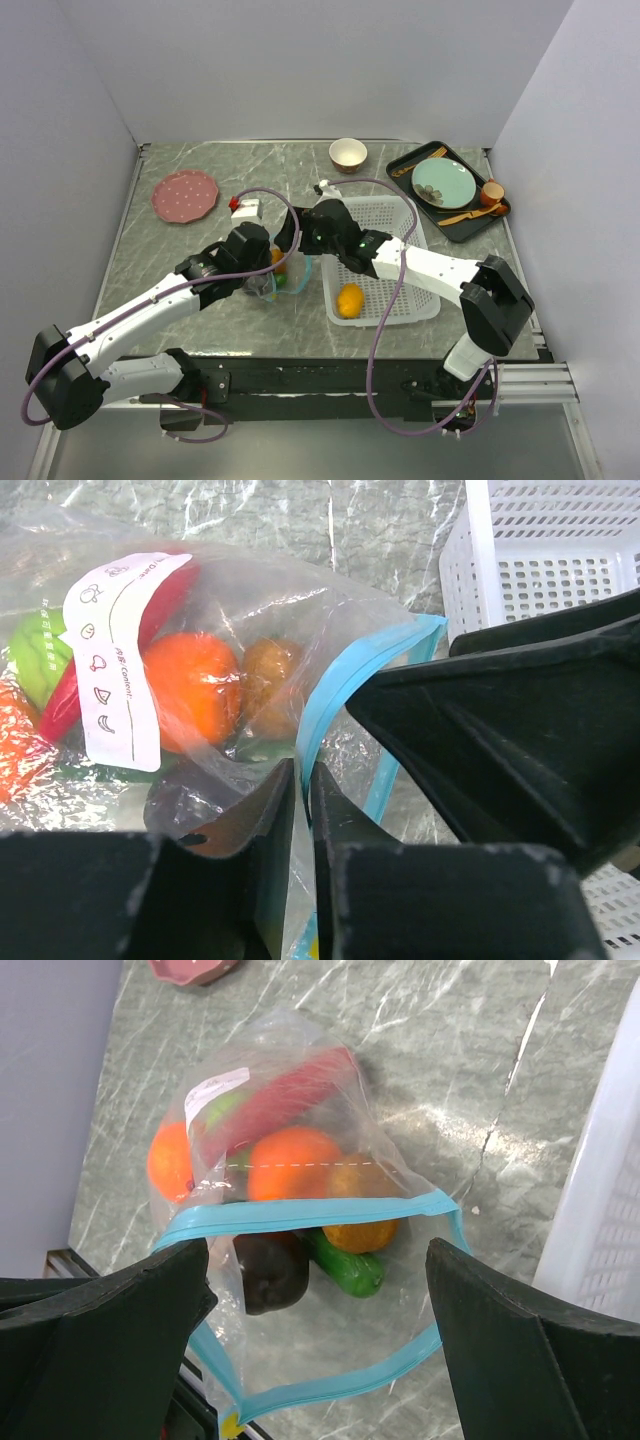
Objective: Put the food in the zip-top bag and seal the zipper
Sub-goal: Pick up the fake fruit from the bin.
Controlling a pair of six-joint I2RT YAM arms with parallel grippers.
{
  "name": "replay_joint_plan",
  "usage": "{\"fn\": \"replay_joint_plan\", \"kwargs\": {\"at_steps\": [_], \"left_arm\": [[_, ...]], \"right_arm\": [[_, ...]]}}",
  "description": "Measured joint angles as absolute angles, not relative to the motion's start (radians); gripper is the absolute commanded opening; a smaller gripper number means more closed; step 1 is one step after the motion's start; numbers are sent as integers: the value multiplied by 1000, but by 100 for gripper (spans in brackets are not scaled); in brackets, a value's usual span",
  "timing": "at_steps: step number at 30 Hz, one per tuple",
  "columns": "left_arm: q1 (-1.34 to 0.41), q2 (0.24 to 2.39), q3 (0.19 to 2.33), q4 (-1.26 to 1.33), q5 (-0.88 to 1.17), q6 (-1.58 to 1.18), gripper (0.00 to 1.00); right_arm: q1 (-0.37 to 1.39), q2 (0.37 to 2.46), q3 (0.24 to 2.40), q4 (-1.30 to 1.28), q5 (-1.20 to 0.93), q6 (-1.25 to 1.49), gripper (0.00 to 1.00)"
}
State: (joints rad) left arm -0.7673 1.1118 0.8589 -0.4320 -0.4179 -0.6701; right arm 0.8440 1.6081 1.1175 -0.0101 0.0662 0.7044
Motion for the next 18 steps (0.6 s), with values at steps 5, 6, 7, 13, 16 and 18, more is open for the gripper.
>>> {"fn": "replay_joint_plan", "kwargs": {"at_steps": [5,6,7,13,16,18], "left_arm": [[-767,1112,865,-435,-422,-670,13],[-767,1112,867,-435,-424,-670,12],[-767,1112,869,-436,-425,-670,12],[-767,1110,875,-439,-434,-670,13],[-767,1110,876,-438,-434,-670,12],[-767,1110,876,-437,-434,-669,10]], "right_arm": [[841,1587,1098,-19,74,704,95],[841,1575,1087,-23,81,704,95],[841,1564,1076,-28,91,705,95],[792,1363,915,-63,167,710,96],[736,1279,861,-89,193,715,99],[701,1242,834,-117,202,716,99]]}}
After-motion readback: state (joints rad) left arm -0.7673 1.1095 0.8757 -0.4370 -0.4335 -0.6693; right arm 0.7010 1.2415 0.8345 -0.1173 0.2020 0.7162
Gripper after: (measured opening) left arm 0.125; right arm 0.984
